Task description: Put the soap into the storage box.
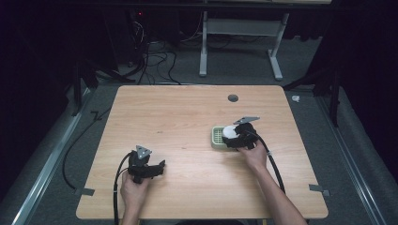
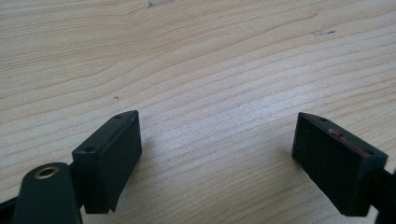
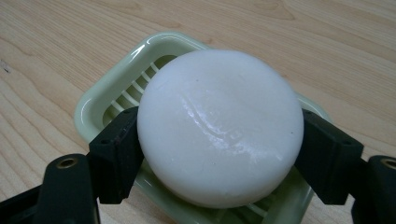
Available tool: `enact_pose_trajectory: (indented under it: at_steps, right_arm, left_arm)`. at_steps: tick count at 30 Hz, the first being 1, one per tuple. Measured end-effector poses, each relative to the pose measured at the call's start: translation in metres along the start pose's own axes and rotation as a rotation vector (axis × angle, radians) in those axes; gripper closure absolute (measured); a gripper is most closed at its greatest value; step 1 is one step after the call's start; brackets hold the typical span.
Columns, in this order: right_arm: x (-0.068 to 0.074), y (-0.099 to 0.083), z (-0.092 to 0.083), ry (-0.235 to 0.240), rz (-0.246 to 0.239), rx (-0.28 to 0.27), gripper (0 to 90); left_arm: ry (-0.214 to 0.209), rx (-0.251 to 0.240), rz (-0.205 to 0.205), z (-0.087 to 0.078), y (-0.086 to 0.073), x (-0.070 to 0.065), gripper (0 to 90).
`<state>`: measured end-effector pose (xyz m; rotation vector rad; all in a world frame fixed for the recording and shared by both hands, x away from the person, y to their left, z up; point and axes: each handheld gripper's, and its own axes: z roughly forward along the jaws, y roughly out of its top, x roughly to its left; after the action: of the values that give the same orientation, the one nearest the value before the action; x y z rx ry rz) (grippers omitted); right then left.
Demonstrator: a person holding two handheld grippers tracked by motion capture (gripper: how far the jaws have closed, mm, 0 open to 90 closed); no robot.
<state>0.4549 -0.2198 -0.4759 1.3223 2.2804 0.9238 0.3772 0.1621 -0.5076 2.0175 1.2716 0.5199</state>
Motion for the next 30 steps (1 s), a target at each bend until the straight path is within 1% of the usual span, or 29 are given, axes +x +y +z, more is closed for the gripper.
enact_pose_trajectory:
  at_steps: [4, 8, 12, 21, 30]
  right_arm:
    - [-0.001, -0.001, 0.003, 0.007, 0.006, 0.011, 24.3]
    - [-0.002, 0.0, 0.002, 0.015, 0.012, 0.003, 24.0]
    - [-0.004, 0.0, -0.002, 0.023, 0.019, -0.016, 23.8]
    - [-0.004, 0.003, -0.014, 0.024, 0.03, -0.063, 24.3]
    - [-0.005, 0.005, -0.025, 0.031, 0.039, -0.093, 24.7]
  left_arm:
    - [-0.001, 0.001, 0.0, 0.0, 0.0, 0.0, 16.3]
    - [0.0, 0.0, 0.0, 0.0, 0.0, 0.0, 16.3]
    - [0.0, 0.0, 0.0, 0.0, 0.0, 0.0, 16.3]
    - [0.0, 0.0, 0.001, 0.0, 0.0, 0.0, 16.3]
    - [0.001, 0.0, 0.001, 0.0, 0.0, 0.0, 16.3]
